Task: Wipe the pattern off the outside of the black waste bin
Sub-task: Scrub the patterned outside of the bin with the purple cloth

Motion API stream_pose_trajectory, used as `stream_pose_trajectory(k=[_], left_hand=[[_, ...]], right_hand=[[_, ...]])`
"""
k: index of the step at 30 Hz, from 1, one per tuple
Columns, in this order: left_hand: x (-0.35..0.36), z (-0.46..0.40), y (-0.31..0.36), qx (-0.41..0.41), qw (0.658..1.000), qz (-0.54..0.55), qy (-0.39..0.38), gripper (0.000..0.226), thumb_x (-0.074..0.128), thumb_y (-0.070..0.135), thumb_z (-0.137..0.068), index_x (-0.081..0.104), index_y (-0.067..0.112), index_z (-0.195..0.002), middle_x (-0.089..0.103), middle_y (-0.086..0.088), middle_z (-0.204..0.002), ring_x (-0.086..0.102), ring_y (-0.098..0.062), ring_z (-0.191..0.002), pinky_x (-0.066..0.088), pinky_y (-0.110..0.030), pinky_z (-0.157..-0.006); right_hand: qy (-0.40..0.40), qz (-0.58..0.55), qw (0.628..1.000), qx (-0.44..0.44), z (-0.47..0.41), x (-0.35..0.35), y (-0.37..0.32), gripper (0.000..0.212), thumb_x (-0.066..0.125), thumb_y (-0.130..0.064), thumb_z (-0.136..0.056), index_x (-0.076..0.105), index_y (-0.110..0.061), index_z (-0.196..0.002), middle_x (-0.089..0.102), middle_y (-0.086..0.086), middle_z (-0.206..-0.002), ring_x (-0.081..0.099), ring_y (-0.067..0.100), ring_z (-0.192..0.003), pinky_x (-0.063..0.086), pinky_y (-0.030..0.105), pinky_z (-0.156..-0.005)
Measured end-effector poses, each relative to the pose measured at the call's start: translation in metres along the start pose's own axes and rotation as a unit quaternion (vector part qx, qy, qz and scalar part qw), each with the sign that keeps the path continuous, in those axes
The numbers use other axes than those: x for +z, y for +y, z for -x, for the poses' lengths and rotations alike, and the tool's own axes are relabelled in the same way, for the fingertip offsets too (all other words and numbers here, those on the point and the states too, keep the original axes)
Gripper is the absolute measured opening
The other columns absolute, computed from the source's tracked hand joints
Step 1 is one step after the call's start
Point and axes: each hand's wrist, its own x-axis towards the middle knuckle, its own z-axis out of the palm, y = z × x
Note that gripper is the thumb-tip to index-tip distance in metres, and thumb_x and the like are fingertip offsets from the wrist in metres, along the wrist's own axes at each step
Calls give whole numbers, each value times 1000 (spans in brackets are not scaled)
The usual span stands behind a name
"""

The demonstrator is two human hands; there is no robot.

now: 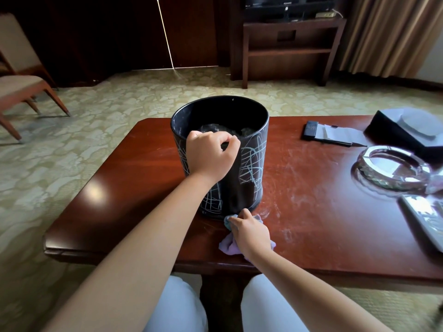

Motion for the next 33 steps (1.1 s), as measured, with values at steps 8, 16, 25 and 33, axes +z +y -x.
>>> stream_pose_trajectory(k=[8,16,25,33], left_hand=[[1,0,0,11,1000,1,16,32,46,28,-83,37,28,-52,16,12,-35,25,-1,-38,37,-34,-72],[2,1,-1,19,1000,-7,19,33,39,35,-83,27,34,-52,18,11,-35,27,-2,-38,35,-31,-72],[4,1,-4,33,999,-8,33,40,40,34,-83,20,36,-48,16,12,-36,25,-1,-38,33,-29,-70],[7,1,-4,43,998,-4,51,33,42,31,-83,26,34,-55,13,14,-37,23,1,-38,34,-30,-68]], right_hand=[[47,-21,996,71,-7,-2,37,24,47,-28,-88,65,-34,-103,45,0,-100,49,27,-90,32,25,-62],[84,-82,985,130,-15,-1,45,25,46,-28,-95,69,-31,-101,50,-1,-104,50,22,-96,34,25,-62],[147,-125,963,188,-24,0,43,19,48,-25,-92,63,-19,-83,48,0,-92,50,25,-81,29,26,-59],[162,-86,976,118,-10,12,28,9,59,-15,-80,66,-15,-74,50,0,-81,43,22,-61,29,27,-53]])
